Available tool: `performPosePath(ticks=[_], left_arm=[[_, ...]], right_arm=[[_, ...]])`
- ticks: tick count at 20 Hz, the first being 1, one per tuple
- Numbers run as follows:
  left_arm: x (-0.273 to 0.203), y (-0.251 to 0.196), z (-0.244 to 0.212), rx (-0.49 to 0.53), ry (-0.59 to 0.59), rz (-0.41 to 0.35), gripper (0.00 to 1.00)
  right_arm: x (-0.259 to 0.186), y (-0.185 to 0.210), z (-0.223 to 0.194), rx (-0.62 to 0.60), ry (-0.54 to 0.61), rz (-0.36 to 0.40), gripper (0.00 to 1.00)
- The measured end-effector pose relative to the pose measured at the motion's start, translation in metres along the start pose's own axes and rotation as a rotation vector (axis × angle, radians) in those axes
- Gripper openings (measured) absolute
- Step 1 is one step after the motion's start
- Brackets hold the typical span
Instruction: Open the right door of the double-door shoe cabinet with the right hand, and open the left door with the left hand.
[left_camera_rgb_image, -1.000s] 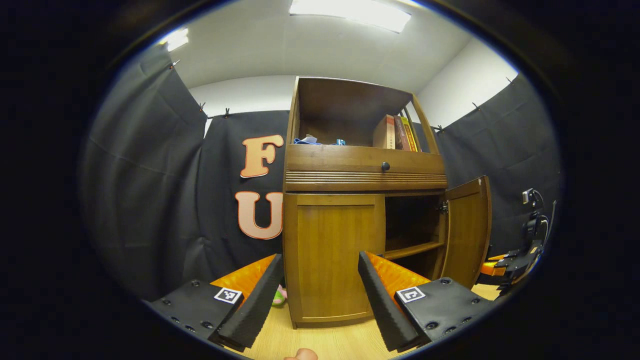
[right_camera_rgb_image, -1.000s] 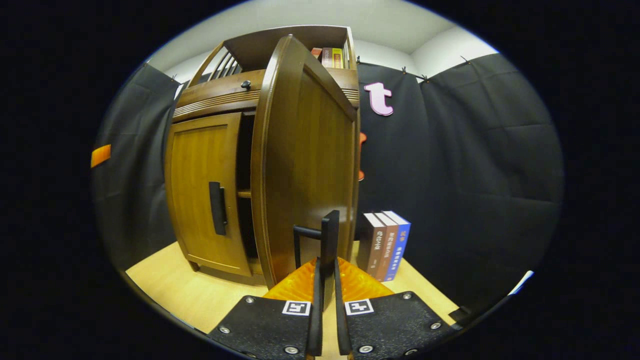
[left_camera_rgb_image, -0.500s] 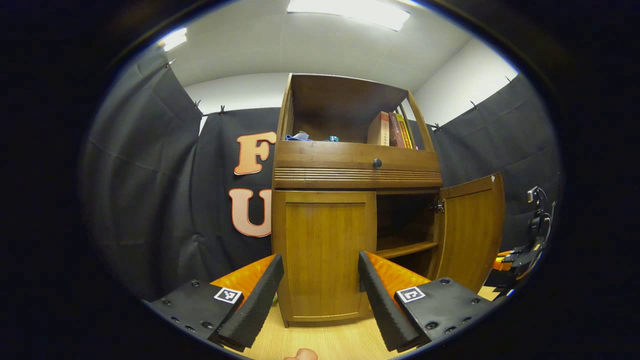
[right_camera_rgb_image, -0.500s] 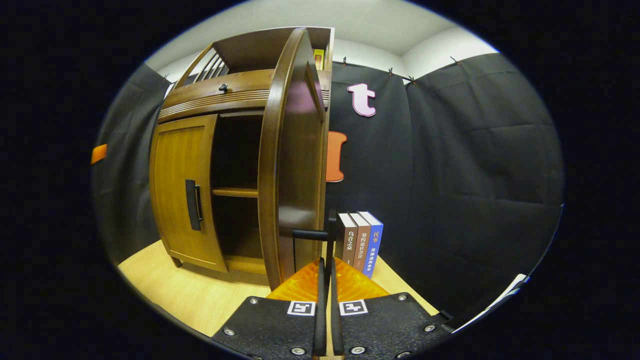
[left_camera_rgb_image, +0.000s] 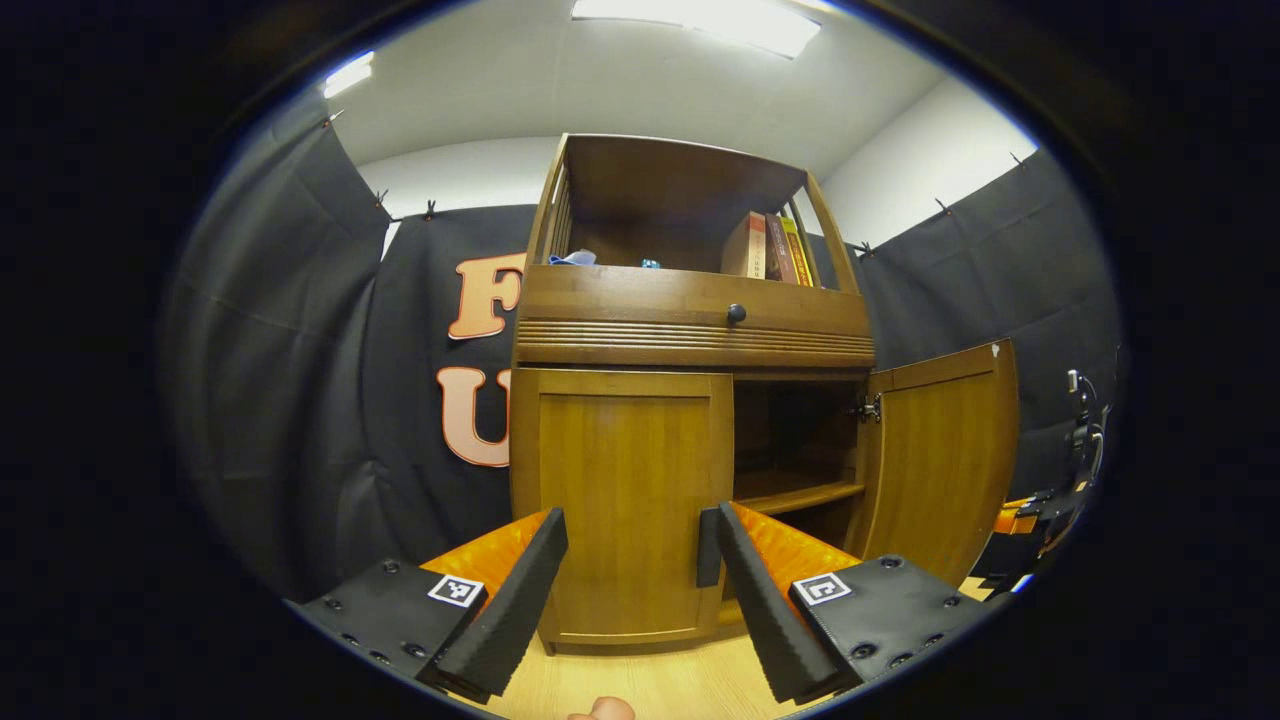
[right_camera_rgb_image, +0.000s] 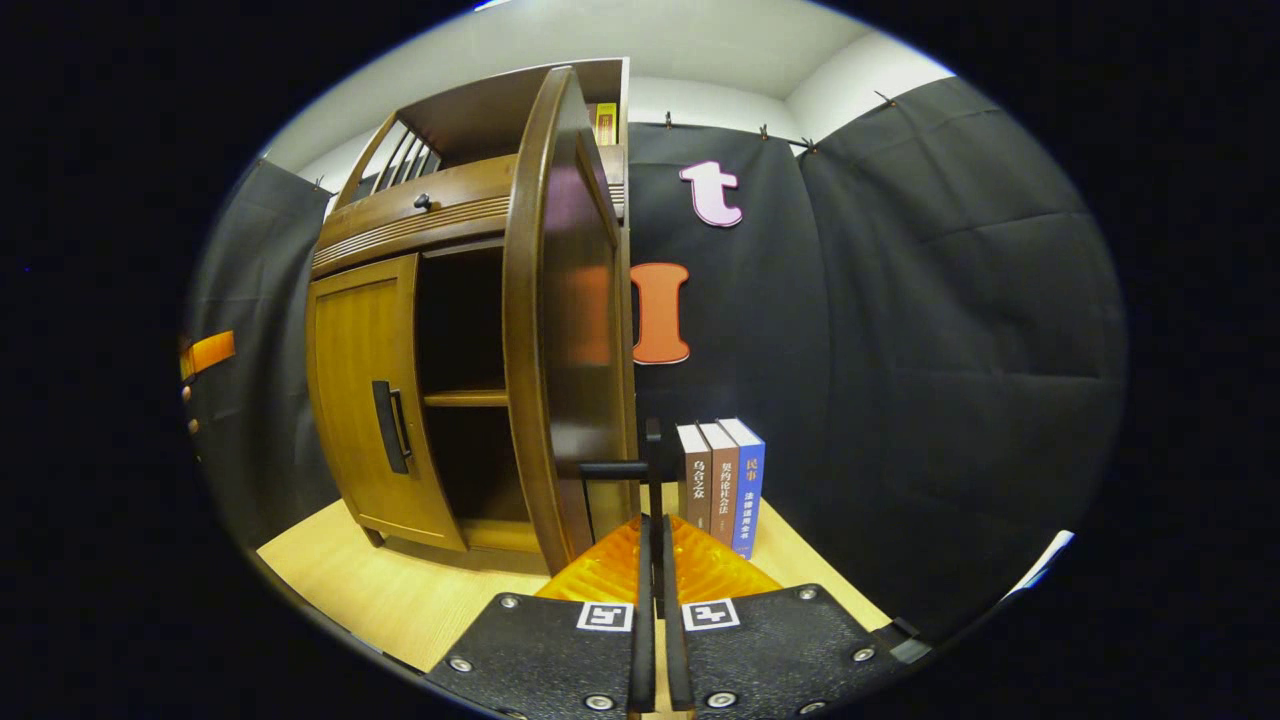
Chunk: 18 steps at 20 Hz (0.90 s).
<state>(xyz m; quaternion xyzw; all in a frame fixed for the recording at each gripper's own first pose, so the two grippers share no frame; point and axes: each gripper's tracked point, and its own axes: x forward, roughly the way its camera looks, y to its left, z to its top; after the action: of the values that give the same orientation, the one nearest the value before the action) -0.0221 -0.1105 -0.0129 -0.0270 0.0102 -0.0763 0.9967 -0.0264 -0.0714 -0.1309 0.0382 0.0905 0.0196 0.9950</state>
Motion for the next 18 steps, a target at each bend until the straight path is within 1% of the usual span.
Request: performPosePath(ticks=[1, 4, 5, 7, 8, 9, 10, 11, 13, 14, 15, 16, 17, 18], left_arm=[[0.005, -0.002, -0.003, -0.008, 0.004, -0.003, 0.98], [0.022, -0.012, -0.011, -0.006, 0.006, -0.003, 0.96], [0.026, -0.014, -0.015, 0.008, 0.008, 0.003, 0.95], [0.035, -0.023, -0.024, 0.026, 0.018, -0.003, 0.97], [0.041, -0.029, -0.029, 0.025, 0.024, -0.014, 0.97], [0.045, -0.035, -0.033, 0.016, 0.031, -0.028, 0.97], [0.048, -0.042, -0.037, 0.004, 0.038, -0.042, 0.96], [0.053, -0.048, -0.041, -0.005, 0.046, -0.053, 0.95], [0.061, -0.053, -0.046, -0.008, 0.058, -0.065, 0.95], [0.064, -0.056, -0.048, -0.006, 0.062, -0.07, 0.96], [0.068, -0.058, -0.053, -0.001, 0.065, -0.073, 0.96], [0.075, -0.061, -0.056, 0.011, 0.065, -0.073, 0.95], [0.08, -0.063, -0.059, 0.033, 0.063, -0.069, 0.95], [0.086, -0.064, -0.062, 0.057, 0.061, -0.061, 0.95]], right_arm=[[-0.002, -0.005, 0.0, -0.002, -0.004, -0.006, 0.04], [-0.006, -0.023, -0.001, -0.009, -0.009, -0.039, 0.04], [-0.009, -0.03, -0.002, -0.011, -0.009, -0.061, 0.04], [-0.016, -0.048, 0.003, -0.035, -0.028, -0.114, 0.02], [-0.019, -0.051, 0.008, -0.03, -0.037, -0.113, 0.17], [-0.023, -0.053, 0.01, -0.016, -0.038, -0.115, 0.17], [-0.028, -0.052, 0.011, -0.006, -0.04, -0.115, 0.02], [-0.029, -0.054, 0.011, -0.006, -0.044, -0.119, 0.02], [-0.034, -0.059, 0.013, -0.011, -0.048, -0.129, 0.05], [-0.035, -0.06, 0.014, -0.005, -0.049, -0.13, 0.08], [-0.038, -0.061, 0.015, 0.005, -0.05, -0.13, 0.22], [-0.04, -0.063, 0.016, 0.017, -0.054, -0.132, 0.21], [-0.041, -0.067, 0.017, 0.027, -0.058, -0.138, 0.35], [-0.04, -0.072, 0.019, 0.032, -0.063, -0.15, 0.39]])
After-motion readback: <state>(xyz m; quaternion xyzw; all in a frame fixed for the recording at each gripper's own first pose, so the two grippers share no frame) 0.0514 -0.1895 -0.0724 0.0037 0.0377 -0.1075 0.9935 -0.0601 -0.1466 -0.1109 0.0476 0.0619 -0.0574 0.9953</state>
